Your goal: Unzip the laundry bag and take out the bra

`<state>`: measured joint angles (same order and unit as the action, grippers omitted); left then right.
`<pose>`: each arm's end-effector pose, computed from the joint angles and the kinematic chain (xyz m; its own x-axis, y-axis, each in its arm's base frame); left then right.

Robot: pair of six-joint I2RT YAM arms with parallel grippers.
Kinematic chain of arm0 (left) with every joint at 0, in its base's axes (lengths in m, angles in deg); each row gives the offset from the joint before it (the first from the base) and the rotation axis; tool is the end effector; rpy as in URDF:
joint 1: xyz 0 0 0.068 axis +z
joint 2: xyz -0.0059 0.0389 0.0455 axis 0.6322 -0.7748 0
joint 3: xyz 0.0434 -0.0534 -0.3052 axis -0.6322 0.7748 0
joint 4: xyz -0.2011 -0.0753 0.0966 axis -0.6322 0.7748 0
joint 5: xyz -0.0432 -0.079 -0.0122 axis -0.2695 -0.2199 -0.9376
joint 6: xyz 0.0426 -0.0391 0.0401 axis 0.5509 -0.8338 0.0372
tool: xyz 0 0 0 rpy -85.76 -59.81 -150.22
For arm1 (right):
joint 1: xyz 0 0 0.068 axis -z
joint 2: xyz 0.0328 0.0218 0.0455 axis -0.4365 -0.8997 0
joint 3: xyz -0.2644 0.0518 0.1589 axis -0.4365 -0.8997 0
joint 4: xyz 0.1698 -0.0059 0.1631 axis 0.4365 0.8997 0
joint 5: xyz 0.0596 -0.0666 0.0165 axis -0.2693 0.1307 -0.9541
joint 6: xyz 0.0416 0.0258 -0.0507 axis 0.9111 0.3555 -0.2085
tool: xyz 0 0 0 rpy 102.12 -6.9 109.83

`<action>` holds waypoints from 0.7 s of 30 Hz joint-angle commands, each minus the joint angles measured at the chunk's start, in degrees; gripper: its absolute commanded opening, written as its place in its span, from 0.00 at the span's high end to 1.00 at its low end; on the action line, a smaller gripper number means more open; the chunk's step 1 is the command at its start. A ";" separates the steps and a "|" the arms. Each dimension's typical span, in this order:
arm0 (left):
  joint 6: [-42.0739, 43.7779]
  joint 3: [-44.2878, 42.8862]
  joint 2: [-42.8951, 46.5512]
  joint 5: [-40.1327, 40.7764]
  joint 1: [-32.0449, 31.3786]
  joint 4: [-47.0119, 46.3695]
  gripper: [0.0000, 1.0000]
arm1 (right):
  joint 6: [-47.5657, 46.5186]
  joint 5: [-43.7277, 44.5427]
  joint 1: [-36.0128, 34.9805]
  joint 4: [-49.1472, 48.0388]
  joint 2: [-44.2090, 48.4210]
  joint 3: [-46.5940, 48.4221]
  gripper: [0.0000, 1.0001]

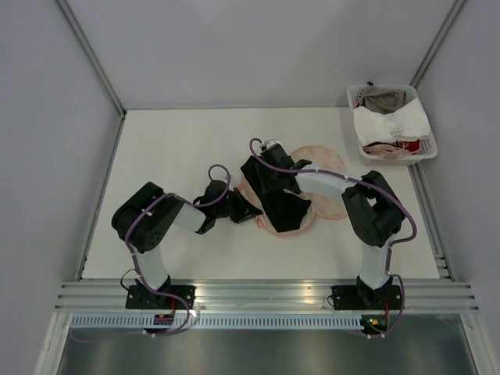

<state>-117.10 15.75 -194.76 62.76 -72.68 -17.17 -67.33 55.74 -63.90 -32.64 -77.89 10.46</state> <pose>0.2641 -0.1995 0.1512 -0.8850 -0.4424 -0.1452 -0.1232 0.5233 -0.8432 0.3299 0.2454 0.2173 -0.7487 -0.2189 -0.6257 -0.3185 0.9466 0.0499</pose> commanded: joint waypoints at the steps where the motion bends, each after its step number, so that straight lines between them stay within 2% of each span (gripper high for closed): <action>1: 1.35 1.09 3.72 -0.25 0.25 1.02 0.98 | -1.30 5.93 -0.04 3.61 -1.55 2.09 0.35; 3: 1.61 1.26 4.59 -0.34 0.43 1.54 0.98 | -1.48 5.84 -0.12 3.61 -2.25 1.83 0.38; 5: 1.61 1.26 5.56 -0.34 0.43 1.72 0.98 | -1.48 4.79 -0.30 3.61 -2.70 1.65 0.46; 6: 1.61 1.44 5.83 -0.34 0.43 1.90 0.98 | -1.39 4.53 -0.39 3.52 -2.87 1.47 0.61; 7: 1.61 1.52 6.18 -0.34 0.43 2.07 0.98 | -1.31 4.09 -0.48 3.43 -2.96 1.30 0.71; 8: 1.61 1.53 6.27 -0.43 0.51 2.07 0.98 | -1.13 4.00 -0.56 3.17 -2.79 0.95 0.85; 10: 1.70 1.79 6.53 -0.52 0.51 2.16 0.98 | -0.95 3.91 -0.65 3.17 -1.83 0.68 0.99; 16: 1.88 2.05 6.18 -1.31 0.95 2.42 0.98 | -0.43 5.13 -0.74 3.69 6.69 -1.07 1.00; 21: 3.19 3.28 7.23 -1.92 1.57 3.48 0.98 | 0.54 12.41 -0.48 5.98 18.89 -0.64 1.00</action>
<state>-116.75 18.02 -189.65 62.23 -71.77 -14.57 -67.79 61.58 -64.34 -27.22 -69.43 8.41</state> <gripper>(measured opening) 0.029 0.022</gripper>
